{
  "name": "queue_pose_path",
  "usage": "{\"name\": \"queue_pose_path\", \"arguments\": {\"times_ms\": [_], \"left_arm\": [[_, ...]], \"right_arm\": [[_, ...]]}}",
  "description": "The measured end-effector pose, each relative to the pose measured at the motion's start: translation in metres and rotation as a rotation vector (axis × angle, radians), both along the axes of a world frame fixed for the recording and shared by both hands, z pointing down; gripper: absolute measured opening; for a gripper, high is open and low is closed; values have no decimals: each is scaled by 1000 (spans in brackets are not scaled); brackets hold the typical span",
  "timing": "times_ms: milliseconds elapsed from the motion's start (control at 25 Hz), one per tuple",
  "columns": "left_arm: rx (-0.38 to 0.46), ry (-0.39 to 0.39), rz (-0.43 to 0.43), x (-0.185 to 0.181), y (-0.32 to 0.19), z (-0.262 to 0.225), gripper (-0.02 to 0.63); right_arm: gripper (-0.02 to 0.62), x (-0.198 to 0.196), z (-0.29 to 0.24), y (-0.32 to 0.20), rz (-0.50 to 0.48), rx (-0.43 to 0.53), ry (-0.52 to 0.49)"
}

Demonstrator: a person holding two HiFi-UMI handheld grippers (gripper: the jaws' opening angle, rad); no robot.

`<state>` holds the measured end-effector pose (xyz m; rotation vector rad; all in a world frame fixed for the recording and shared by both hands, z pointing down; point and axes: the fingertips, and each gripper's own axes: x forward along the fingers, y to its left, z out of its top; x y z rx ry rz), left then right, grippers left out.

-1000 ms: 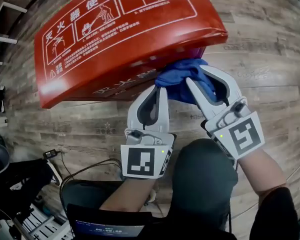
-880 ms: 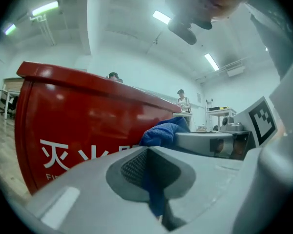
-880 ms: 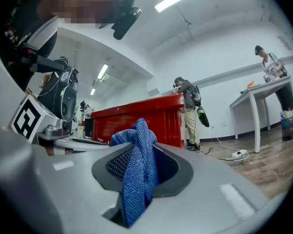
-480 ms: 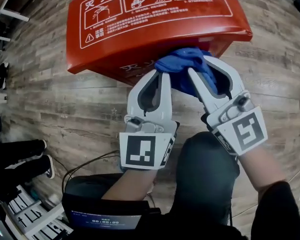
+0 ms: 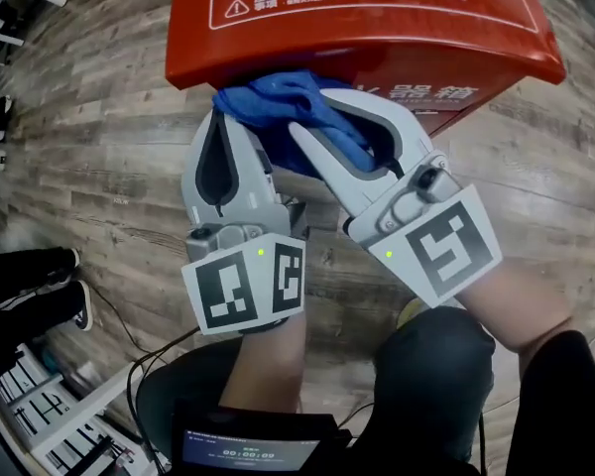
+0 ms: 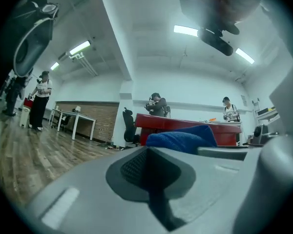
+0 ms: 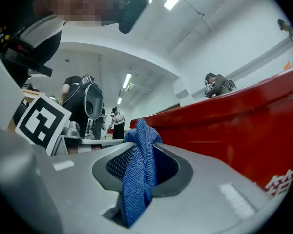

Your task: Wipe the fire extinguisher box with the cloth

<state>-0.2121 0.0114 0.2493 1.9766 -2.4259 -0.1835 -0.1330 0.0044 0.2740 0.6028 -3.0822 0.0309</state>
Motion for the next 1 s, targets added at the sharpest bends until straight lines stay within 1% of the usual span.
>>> {"name": "queue_pose_path", "arguments": {"times_ms": [160, 280, 440, 600, 680, 760, 840, 1000], "left_arm": [[-2, -27, 17, 0, 6, 11, 2], [-19, -8, 15, -5, 8, 30, 2], [-53, 5, 9, -10, 6, 71, 2], [-121, -2, 8, -15, 7, 131, 2], [-177, -7, 23, -18, 10, 166, 2], [-238, 16, 42, -18, 14, 200, 2], [-278, 47, 56, -19, 15, 229, 2], [-320, 89, 74, -19, 10, 266, 2]], "right_arm": [[112, -2, 14, 0, 25, -20, -51], [112, -15, 19, 1, 2, 2, -27], [112, -18, 64, -1, 1, -38, -2], [112, -18, 123, 1, -12, -85, 27], [112, -15, 156, 3, -8, -114, 54], [112, -15, 192, 3, 1, -159, 86], [112, -21, 223, 3, -3, -189, 116], [112, -33, 252, 1, -4, -199, 135]]}}
